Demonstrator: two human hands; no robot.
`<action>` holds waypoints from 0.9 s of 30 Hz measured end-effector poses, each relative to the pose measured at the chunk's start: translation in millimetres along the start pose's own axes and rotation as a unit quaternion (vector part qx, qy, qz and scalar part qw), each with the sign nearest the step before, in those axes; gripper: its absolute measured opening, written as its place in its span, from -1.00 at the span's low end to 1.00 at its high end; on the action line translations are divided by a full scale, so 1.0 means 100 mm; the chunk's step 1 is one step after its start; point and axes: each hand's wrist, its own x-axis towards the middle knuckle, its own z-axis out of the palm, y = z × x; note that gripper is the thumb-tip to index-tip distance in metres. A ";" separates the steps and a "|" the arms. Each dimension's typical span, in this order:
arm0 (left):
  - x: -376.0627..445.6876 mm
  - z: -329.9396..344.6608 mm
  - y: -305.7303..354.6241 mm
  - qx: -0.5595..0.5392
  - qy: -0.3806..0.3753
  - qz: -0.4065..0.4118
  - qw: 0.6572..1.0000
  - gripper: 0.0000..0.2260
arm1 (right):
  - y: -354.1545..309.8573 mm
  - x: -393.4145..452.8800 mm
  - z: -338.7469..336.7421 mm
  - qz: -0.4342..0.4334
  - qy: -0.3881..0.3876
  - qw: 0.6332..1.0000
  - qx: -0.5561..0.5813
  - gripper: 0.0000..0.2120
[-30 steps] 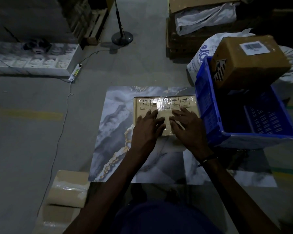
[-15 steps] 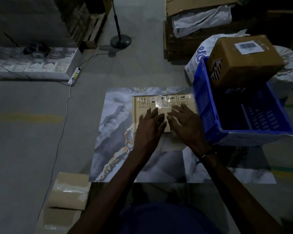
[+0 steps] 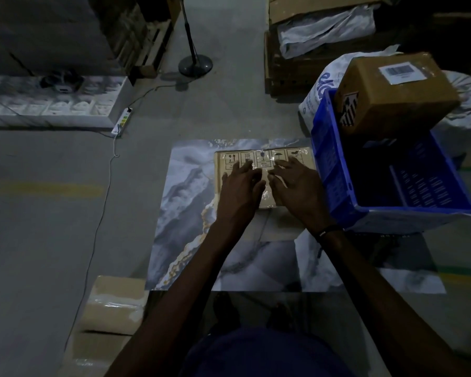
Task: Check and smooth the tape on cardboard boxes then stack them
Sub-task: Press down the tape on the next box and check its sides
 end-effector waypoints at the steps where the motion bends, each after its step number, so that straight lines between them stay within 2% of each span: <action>1: 0.05 0.00 0.00 0.001 0.011 -0.004 1.000 -0.79 | -0.01 0.05 -0.01 -0.010 0.006 1.000 -0.002 -0.77; 5: 0.18 0.07 -0.01 0.023 0.016 0.011 1.000 -0.88 | 0.02 0.19 0.02 0.010 0.003 1.000 0.011 -0.75; 8: 0.20 0.13 -0.08 0.038 0.009 0.017 0.999 -0.88 | 0.04 0.15 0.08 0.025 -0.005 1.000 0.012 -0.74; 16: 0.01 0.04 -0.02 0.013 0.011 0.015 1.000 -0.76 | 0.02 0.02 0.02 0.011 -0.008 1.000 0.009 -0.75; 21: -0.18 0.02 -0.02 0.012 -0.023 0.009 1.000 -0.78 | 0.07 -0.15 0.08 0.031 -0.031 0.999 0.004 -0.72; 27: -0.25 0.08 -0.05 -0.016 -0.045 -0.018 0.999 -0.69 | 0.08 -0.26 0.14 0.031 -0.008 0.999 0.039 -0.73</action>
